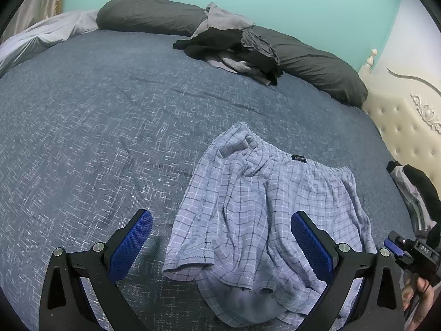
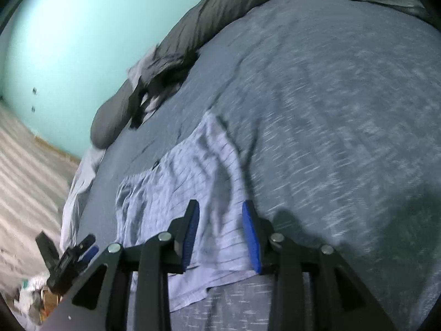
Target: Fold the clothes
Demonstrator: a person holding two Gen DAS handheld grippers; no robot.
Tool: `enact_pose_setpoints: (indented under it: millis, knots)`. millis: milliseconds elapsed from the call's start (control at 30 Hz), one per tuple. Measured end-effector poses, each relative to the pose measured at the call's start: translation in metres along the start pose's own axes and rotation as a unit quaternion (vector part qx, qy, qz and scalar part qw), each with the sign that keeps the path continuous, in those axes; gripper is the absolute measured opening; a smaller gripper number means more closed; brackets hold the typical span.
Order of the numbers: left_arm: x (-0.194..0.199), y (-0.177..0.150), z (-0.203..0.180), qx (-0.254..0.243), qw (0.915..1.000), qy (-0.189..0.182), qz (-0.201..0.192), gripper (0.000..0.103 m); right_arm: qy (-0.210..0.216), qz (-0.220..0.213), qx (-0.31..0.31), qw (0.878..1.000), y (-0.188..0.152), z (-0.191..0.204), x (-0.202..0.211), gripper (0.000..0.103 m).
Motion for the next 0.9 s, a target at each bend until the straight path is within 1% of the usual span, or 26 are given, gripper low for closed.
enact_pose_setpoints:
  millis: [67, 167, 233, 333, 400, 433, 467, 500, 567, 667, 800, 833, 900]
  knots:
    - [-0.001, 0.000, -0.002, -0.002, 1.0000, -0.001, 0.001, 0.103, -0.010, 0.004, 0.004, 1.000, -0.003, -0.004, 0.001, 0.033]
    - [-0.001, 0.000, -0.003, -0.002, 1.0000, -0.002, 0.001, 0.103, -0.019, 0.033, 0.029, 0.999, -0.010, 0.003, -0.008, 0.033]
    - [-0.002, -0.001, -0.004, -0.004, 1.0000, -0.002, 0.001, 0.103, -0.033, 0.061, 0.054, 0.996, -0.020, 0.010, -0.019, 0.033]
    - [-0.002, -0.001, -0.005, -0.004, 1.0000, -0.002, 0.002, 0.103, -0.059, 0.075, 0.070, 0.993, -0.027, 0.009, -0.026, 0.033]
    - [-0.001, -0.001, -0.004, -0.004, 1.0000, -0.002, 0.001, 0.103, -0.061, 0.075, 0.073, 0.993, -0.027, 0.007, -0.024, 0.032]
    - [-0.002, -0.001, -0.004, -0.004, 1.0000, -0.002, 0.001, 0.103, -0.066, 0.073, 0.082, 0.992, -0.027, 0.008, -0.024, 0.028]
    - [-0.002, -0.001, -0.004, -0.003, 1.0000, -0.002, 0.002, 0.103, -0.072, 0.070, 0.090, 0.991, -0.027, 0.008, -0.023, 0.023]
    - [-0.002, 0.000, -0.004, -0.003, 1.0000, -0.003, 0.002, 0.103, -0.075, 0.068, 0.091, 0.991, -0.025, 0.007, -0.026, 0.021]
    - [-0.003, 0.000, -0.003, -0.003, 1.0000, -0.002, 0.002, 0.103, -0.081, 0.063, 0.090, 0.991, -0.022, 0.004, -0.027, 0.011]
    - [-0.003, 0.000, -0.002, 0.000, 1.0000, -0.002, 0.002, 0.103, -0.083, 0.061, 0.093, 0.990, -0.019, 0.002, -0.027, 0.003]
    - [-0.002, 0.003, 0.000, 0.004, 1.0000, -0.001, -0.002, 0.103, -0.080, 0.060, 0.101, 0.990, -0.021, 0.004, -0.025, 0.002]
    - [-0.001, 0.003, 0.002, 0.005, 1.0000, 0.000, -0.004, 0.103, -0.080, 0.054, 0.098, 0.991, -0.020, 0.003, -0.023, 0.002]
    - [-0.001, 0.004, 0.004, 0.010, 0.9999, 0.001, -0.004, 0.103, -0.087, 0.027, 0.087, 0.992, -0.011, -0.001, -0.010, 0.002]
Point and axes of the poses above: each gripper's, at about its wrist camera, not at the fingertips, and x roughly against the way its jaws point, z to its left, y to its top, the point moved 5 cm from there along -x, roughly the way its jaws point, and after that the axes turned 1 degree about -y, right-handed, at the moved point
